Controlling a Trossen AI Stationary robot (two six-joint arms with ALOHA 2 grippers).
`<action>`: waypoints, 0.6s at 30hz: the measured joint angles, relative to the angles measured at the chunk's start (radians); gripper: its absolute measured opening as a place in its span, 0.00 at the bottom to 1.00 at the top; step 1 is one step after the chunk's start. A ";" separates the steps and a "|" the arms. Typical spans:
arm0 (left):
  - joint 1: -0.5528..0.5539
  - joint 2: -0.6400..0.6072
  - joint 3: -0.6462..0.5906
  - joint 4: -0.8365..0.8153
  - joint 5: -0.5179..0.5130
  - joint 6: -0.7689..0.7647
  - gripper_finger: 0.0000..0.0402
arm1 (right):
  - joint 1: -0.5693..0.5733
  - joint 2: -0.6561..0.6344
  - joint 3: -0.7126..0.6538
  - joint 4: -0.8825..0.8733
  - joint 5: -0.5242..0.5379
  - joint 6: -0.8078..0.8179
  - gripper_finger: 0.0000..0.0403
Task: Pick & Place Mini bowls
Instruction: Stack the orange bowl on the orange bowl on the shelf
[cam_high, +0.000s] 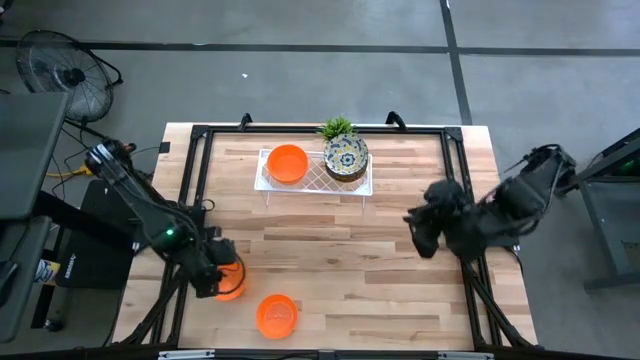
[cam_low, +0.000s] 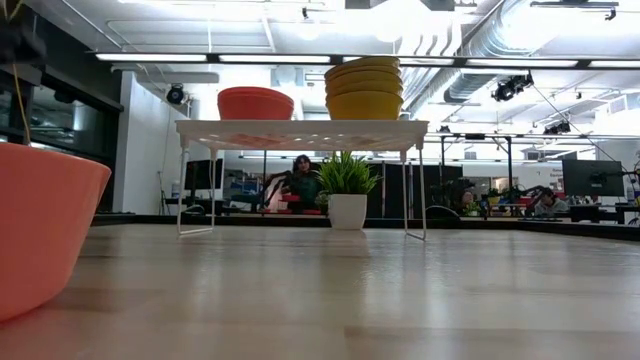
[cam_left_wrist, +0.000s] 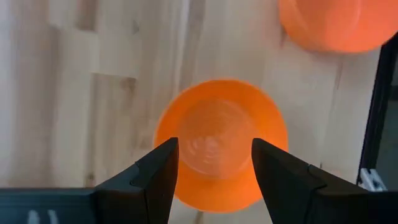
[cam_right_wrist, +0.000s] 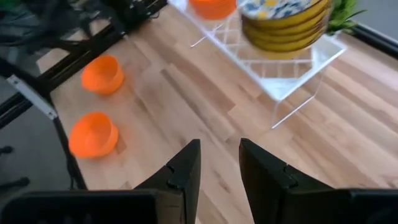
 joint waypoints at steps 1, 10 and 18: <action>0.015 0.000 -0.026 0.028 0.020 0.011 0.49 | 0.028 0.011 0.000 -0.003 0.016 0.018 0.24; 0.125 0.000 -0.098 0.031 0.091 0.182 0.49 | 0.243 0.100 0.000 0.009 0.118 0.152 0.24; 0.212 0.030 -0.099 -0.016 0.203 0.325 0.49 | 0.362 0.203 0.000 0.085 0.165 0.220 0.24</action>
